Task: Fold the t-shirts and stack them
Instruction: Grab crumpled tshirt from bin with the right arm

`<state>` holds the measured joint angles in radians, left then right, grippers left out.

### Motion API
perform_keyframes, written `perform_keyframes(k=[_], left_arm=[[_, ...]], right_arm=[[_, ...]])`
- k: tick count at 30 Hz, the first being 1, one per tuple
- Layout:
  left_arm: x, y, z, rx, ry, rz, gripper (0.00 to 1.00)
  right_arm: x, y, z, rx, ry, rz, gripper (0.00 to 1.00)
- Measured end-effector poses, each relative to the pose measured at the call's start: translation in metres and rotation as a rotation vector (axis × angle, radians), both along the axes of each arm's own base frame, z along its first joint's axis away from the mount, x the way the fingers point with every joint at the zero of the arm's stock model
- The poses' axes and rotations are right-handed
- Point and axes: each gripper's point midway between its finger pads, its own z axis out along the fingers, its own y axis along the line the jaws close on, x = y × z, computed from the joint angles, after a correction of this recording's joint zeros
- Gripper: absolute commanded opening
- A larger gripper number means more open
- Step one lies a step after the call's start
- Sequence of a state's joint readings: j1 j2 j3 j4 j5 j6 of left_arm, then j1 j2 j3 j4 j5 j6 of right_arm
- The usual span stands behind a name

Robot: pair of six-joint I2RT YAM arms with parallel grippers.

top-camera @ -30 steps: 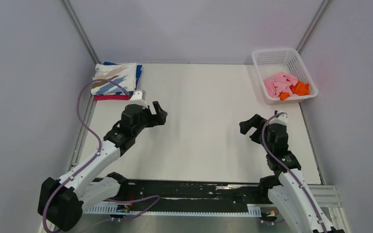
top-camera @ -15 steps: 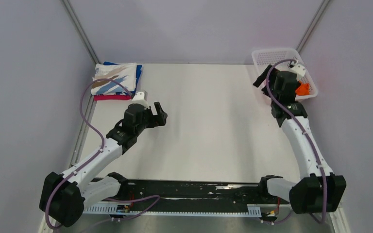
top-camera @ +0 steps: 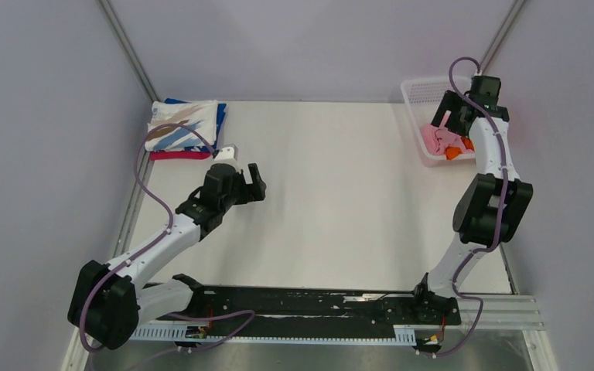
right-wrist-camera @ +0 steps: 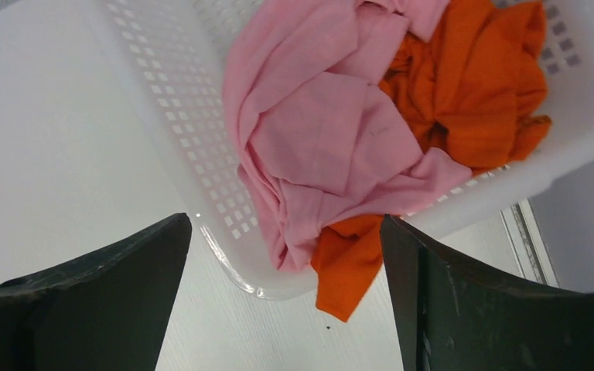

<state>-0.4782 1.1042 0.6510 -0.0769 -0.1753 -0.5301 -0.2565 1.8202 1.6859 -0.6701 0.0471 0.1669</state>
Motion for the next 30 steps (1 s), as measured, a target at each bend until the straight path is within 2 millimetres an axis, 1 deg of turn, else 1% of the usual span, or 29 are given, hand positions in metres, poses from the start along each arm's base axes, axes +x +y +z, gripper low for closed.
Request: perform_keyframes(k=[2, 4, 5, 6, 8, 9, 15, 19, 21, 26, 27, 29, 30], left_arm=[[0.000, 0.002, -0.002, 0.013, 0.010, 0.006, 1.00], [0.000, 0.003, -0.002, 0.017, 0.010, 0.009, 1.00], [0.000, 0.003, -0.002, 0.018, 0.010, 0.009, 1.00], [0.000, 0.003, -0.002, 0.019, 0.010, 0.010, 1.00], [0.000, 0.004, -0.002, 0.020, 0.009, 0.013, 1.00], [0.000, 0.004, -0.003, 0.021, 0.009, 0.015, 1.00], [0.000, 0.004, -0.007, 0.026, 0.021, 0.013, 1.00], [0.000, 0.004, -0.011, 0.033, 0.034, 0.013, 1.00], [0.000, 0.004, -0.012, 0.035, 0.037, 0.014, 1.00], [0.001, 0.004, -0.014, 0.039, 0.040, 0.017, 1.00], [0.001, 0.005, -0.014, 0.040, 0.040, 0.018, 1.00], [0.001, 0.005, -0.015, 0.042, 0.041, 0.021, 1.00], [0.001, 0.006, -0.015, 0.044, 0.042, 0.022, 1.00]], right_arm=[[0.014, 0.007, -0.005, 0.008, 0.012, 0.081, 0.78], [0.028, 0.011, -0.008, 0.010, 0.013, 0.136, 0.73], [0.033, 0.012, -0.010, 0.008, 0.015, 0.152, 0.71], [0.039, 0.012, -0.012, 0.005, 0.018, 0.170, 0.65], [0.043, 0.012, -0.019, -0.001, 0.035, 0.191, 0.56], [0.044, 0.012, -0.024, 0.000, 0.047, 0.199, 0.54], [0.048, 0.018, -0.054, 0.047, 0.110, 0.240, 0.51], [0.052, 0.021, -0.068, 0.070, 0.130, 0.254, 0.48], [0.053, 0.022, -0.073, 0.077, 0.139, 0.258, 0.43], [0.058, 0.018, -0.085, 0.061, 0.160, 0.246, 0.23], [0.058, 0.016, -0.087, 0.053, 0.166, 0.235, 0.18], [0.059, 0.012, -0.090, 0.038, 0.178, 0.215, 0.05], [0.060, 0.010, -0.090, 0.032, 0.177, 0.203, 0.01]])
